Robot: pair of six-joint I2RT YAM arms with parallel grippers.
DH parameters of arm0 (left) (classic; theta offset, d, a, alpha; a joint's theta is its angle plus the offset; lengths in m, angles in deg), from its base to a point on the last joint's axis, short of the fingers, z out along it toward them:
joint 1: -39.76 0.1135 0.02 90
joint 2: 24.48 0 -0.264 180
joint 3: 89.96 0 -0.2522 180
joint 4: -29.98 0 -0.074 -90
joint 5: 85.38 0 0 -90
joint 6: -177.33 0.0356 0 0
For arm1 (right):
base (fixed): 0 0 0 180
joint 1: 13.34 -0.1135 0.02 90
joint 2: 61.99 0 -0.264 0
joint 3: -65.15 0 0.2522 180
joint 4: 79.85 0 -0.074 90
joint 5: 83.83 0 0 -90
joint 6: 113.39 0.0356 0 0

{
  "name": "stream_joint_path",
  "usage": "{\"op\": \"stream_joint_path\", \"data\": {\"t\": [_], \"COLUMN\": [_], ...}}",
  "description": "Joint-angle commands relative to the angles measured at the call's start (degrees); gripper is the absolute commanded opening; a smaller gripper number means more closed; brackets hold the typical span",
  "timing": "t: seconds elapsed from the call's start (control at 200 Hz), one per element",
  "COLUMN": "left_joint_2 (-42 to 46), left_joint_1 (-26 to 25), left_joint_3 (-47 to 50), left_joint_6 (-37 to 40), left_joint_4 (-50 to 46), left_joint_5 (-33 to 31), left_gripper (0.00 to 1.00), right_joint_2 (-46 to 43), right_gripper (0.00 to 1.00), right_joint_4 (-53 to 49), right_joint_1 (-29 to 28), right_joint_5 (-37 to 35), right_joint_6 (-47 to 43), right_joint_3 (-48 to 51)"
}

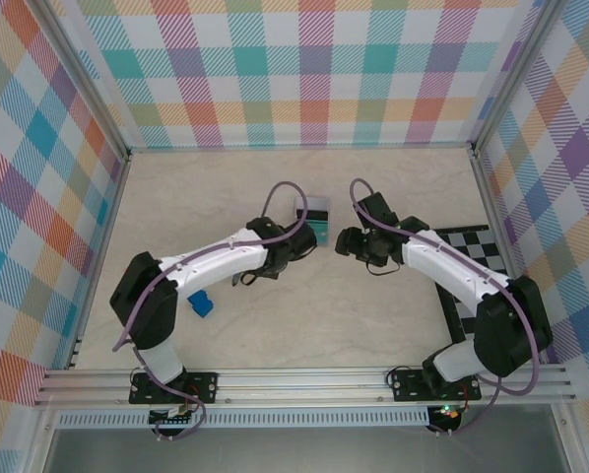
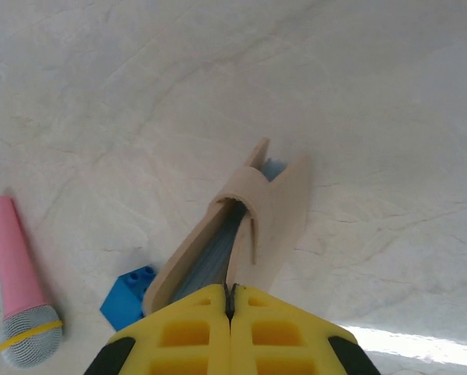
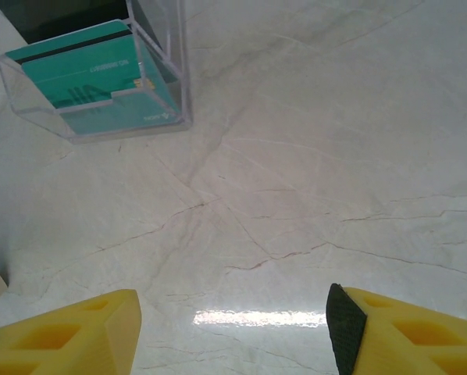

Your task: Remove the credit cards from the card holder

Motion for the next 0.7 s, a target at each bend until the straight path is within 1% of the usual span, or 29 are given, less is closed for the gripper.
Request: {"op": "stream_joint_path", "data": {"t": [0.0, 0.04, 0.135, 0.21, 0.31, 0.395, 0.46, 0.535, 0.62, 0.695], "left_joint_2": [-2.0, -2.5, -3.0, -2.7, -1.2, 1.9, 4.8, 8.4, 12.5, 16.4], "left_joint_1": [-2.3, -2.3, -2.3, -2.3, -1.9, -0.7, 1.1, 4.1, 8.8, 13.7], "left_joint_3": [-1.5, -1.3, -1.4, -2.1, -3.0, -2.3, -0.8, 2.4, 7.9, 13.7], "left_joint_6": [-1.3, -0.9, -0.5, 0.4, 0.9, 0.9, 0.2, -1.4, -4.3, -6.9], "left_joint_4": [3.3, 6.2, 10.5, 12.1, 13.2, 15.6, 17.3, 18.5, 19.8, 21.2], "left_joint_5": [6.9, 11.8, 19.0, 22.3, 26.0, 29.5, 31.1, 31.0, 31.2, 32.3], "left_gripper": [0.0, 0.0, 0.14, 0.23, 0.42, 0.58, 0.68, 0.75, 0.81, 0.86], "right_joint_2": [-2.5, -2.9, -4.0, -4.6, -4.8, -4.2, -3.3, -1.8, 0.6, 3.8], "right_gripper": [0.66, 0.66, 0.66, 0.66, 0.67, 0.66, 0.65, 0.63, 0.62, 0.62], "right_joint_4": [-0.9, -0.9, -0.9, -1.3, -1.3, -0.9, 0.2, 1.6, 2.5, 2.6], "right_joint_1": [0.8, 1.1, 1.8, 2.2, 2.5, 2.4, 2.4, 1.8, 0.0, -3.1], "right_joint_5": [-1.5, -1.6, -1.6, -1.7, -1.7, -0.7, 1.4, 4.1, 6.0, 6.9], "right_joint_6": [2.3, 2.6, 2.9, 2.9, 2.7, 2.1, 0.4, -1.9, -4.5, -6.9], "right_joint_3": [1.7, 2.3, 3.2, 3.6, 3.9, 3.8, 3.4, 2.6, 0.6, -2.1]}}
